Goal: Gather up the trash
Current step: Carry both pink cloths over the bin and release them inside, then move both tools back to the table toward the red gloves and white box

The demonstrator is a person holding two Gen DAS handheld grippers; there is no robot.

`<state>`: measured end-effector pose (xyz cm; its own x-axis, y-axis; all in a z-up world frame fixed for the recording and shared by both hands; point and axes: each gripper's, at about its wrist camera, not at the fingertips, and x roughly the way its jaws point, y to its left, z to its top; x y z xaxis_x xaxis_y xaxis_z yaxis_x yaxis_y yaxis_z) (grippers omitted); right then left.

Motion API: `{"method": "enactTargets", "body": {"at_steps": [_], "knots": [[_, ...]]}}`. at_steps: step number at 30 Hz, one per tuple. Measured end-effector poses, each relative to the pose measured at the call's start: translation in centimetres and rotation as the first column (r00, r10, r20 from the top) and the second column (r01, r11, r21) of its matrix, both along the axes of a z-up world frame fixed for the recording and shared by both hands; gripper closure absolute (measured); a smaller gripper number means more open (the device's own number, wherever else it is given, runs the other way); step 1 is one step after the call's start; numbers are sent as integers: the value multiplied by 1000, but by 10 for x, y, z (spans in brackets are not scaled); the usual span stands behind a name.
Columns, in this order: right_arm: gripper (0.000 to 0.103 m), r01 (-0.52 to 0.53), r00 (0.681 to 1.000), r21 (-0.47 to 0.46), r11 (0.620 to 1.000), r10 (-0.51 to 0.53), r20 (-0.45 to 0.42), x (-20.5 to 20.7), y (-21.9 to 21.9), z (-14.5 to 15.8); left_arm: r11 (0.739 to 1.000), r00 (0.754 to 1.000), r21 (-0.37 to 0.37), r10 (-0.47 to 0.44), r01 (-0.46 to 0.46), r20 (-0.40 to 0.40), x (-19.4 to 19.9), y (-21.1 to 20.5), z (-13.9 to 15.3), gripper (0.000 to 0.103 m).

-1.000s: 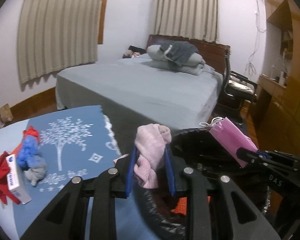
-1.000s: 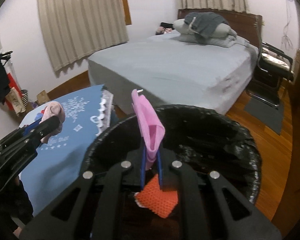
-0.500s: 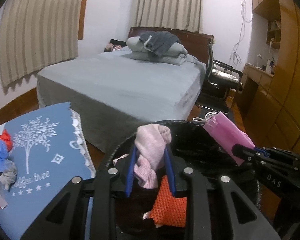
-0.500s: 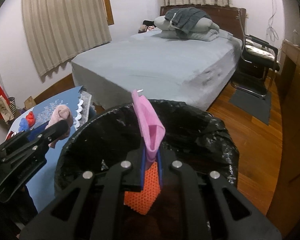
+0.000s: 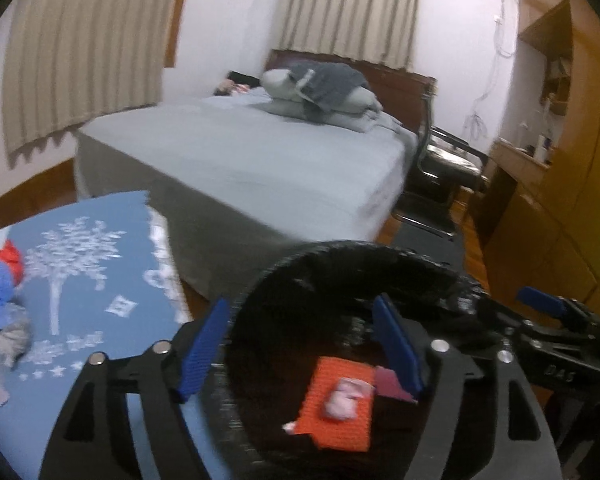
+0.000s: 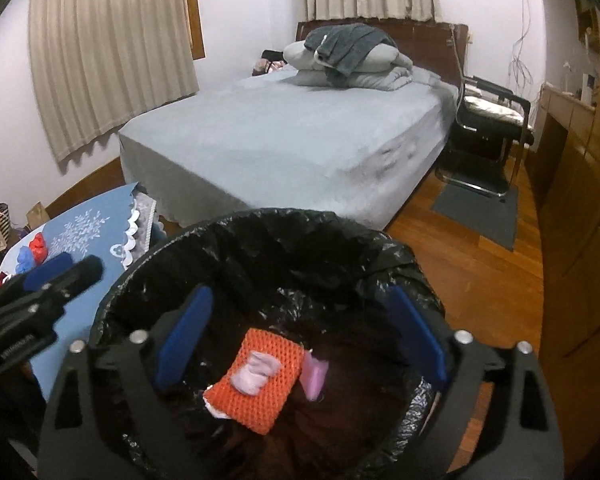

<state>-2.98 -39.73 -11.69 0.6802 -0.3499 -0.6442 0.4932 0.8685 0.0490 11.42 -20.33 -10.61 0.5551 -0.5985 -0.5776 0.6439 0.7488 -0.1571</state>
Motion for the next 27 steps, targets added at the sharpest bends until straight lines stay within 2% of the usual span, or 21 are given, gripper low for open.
{"method": "enactTargets", "body": {"at_steps": [5,13,20,27], "knots": [[8,-32,999,9,999,32,14,9,14,3,993,992,1,114,-115,60,8,40,7,16],[8,-121,992,22,992,120,25,39,52,5,969,964,25,240,-244,110,14,98,14,15],[8,-231,973,25,973,230,32,73,101,2,931,926,36,358,-364,124,18,157,12,15],[8,-324,946,31,945,323,33,100,146,-4,878,875,58,466,-476,133,20,212,6,15]]}}
